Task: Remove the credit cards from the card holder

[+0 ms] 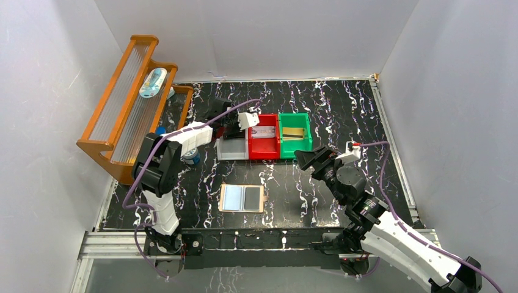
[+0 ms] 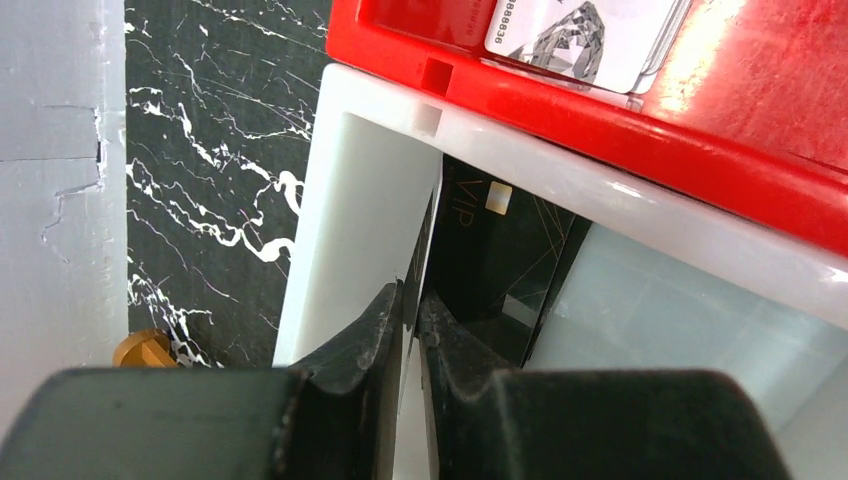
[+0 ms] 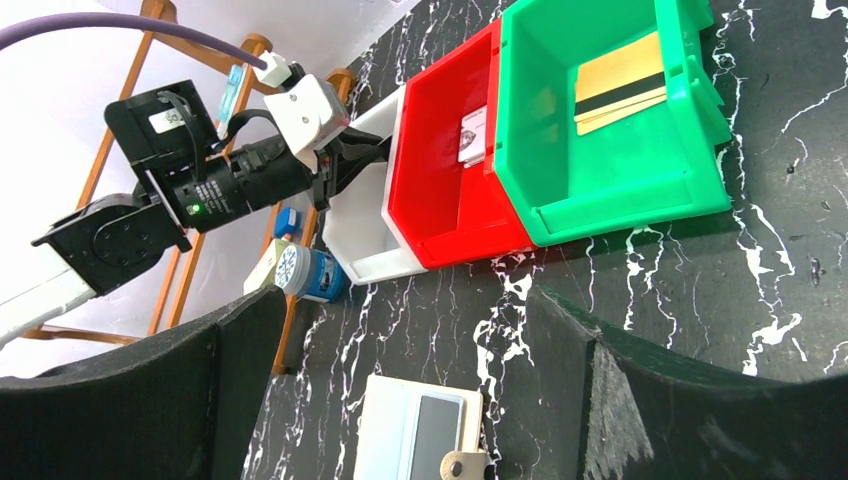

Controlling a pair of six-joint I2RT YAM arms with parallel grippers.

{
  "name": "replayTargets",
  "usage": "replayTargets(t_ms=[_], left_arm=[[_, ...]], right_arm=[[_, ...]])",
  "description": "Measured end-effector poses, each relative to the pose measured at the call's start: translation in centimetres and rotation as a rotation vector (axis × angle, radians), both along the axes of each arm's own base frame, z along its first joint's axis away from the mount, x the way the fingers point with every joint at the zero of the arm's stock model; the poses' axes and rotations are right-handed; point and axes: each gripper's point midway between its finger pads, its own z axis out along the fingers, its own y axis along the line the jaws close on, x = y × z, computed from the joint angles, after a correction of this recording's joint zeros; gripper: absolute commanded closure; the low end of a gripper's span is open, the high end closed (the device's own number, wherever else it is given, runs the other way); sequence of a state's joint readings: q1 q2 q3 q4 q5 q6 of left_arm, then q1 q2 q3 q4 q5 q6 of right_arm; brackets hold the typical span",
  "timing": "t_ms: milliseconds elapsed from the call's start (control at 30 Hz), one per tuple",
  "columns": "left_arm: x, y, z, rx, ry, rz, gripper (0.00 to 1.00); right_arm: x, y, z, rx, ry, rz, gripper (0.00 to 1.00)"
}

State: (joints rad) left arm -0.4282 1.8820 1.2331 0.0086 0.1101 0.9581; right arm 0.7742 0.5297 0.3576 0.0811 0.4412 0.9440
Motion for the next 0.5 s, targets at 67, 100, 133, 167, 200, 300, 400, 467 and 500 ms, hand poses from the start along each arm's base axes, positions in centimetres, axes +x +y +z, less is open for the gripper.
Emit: replayTargets(t_ms=[67, 100, 133, 167, 200, 300, 400, 467, 500], left_arm=[[0.1, 0.0, 0.0, 0.001, -0.008, 0.000, 0.84], [0.1, 0.0, 0.0, 0.002, -0.010, -0.001, 0.80], [0.0, 0.0, -0.2, 0.004, -0.007, -0.002, 0.78], [-0.2, 0.1, -0.5, 0.007, -0.002, -0.004, 0.76], [-0.4, 0.1, -0.7, 0.009, 0.003, -0.006, 0.73], [-1.0, 0.3, -1.5, 0.012, 0.028, -0.012, 0.65], [-1.5, 0.3, -1.8, 0.006, 0.045, -0.012, 0.59], [-1.9, 0.3, -1.5, -0.004, 0.052, -0.011, 0.55], [-2.1, 0.3, -1.3, -0.011, 0.053, -0.009, 0.54]], right_arm=[[0.0, -0.1, -0.1, -0.004, 0.003, -0.005, 0.02], [0.0, -0.1, -0.1, -0.004, 0.003, -0.006, 0.02], [0.0, -0.1, -0.1, -0.004, 0.004, -0.007, 0.02], [0.0, -0.1, -0.1, -0.004, 0.004, -0.007, 0.02], [0.1, -0.2, -0.1, -0.004, 0.004, -0.009, 0.02], [0.0, -0.2, -0.3, -0.006, 0.008, -0.010, 0.02], [0.0, -0.2, -0.5, -0.012, 0.015, -0.010, 0.02], [0.0, -0.3, -0.6, -0.015, 0.021, -0.010, 0.02], [-0.1, -0.3, -0.7, -0.016, 0.023, -0.010, 0.02]])
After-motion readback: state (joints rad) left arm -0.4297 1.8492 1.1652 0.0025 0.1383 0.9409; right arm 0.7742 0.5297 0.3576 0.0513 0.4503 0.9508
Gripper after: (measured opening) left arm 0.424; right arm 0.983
